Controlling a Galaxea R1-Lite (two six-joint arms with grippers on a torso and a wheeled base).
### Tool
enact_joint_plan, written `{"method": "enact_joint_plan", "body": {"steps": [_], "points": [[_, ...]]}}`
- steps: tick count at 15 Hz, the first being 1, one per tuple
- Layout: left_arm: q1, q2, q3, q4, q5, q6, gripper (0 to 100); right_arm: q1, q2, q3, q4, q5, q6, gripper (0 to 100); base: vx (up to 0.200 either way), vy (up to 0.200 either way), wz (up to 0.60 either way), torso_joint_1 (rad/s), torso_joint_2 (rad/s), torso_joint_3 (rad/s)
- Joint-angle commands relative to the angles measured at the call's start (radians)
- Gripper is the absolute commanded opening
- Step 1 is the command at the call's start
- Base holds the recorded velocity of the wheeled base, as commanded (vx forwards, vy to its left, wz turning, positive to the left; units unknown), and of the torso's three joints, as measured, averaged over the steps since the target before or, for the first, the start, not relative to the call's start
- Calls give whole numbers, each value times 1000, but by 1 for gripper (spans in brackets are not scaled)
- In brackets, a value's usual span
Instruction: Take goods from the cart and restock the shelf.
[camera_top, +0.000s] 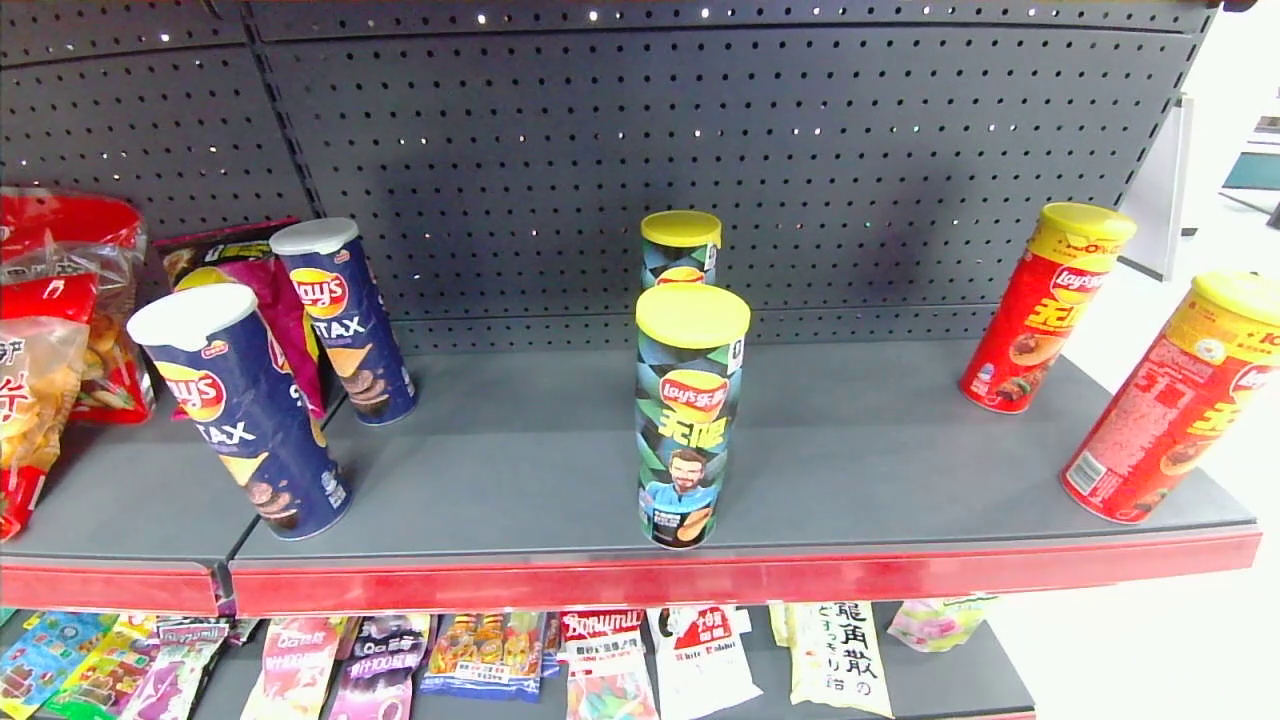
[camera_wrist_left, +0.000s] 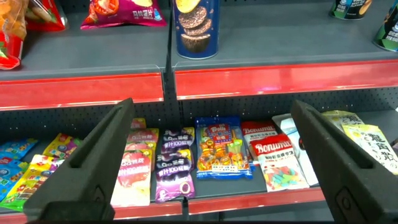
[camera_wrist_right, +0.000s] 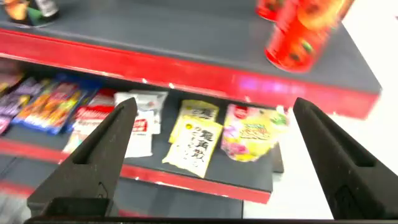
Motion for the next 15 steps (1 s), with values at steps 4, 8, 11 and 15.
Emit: {"method": "enact_joint_plan", "body": {"steps": [4, 8, 11, 15], "points": [[0, 1, 0, 0, 0, 0, 100, -59, -140, 59, 45, -83, 96, 100, 0, 0, 0, 0, 0, 0], [0, 1, 0, 0, 0, 0, 100, -58, -138, 59, 79, -164, 105, 100, 0, 0, 0, 0, 0, 0], [0, 1, 0, 0, 0, 0, 100, -59, -138, 59, 79, -150, 107, 100, 0, 0, 0, 0, 0, 0], [0, 1, 0, 0, 0, 0, 100, -59, -138, 59, 79, -164, 108, 100, 0, 0, 0, 0, 0, 0]]}}
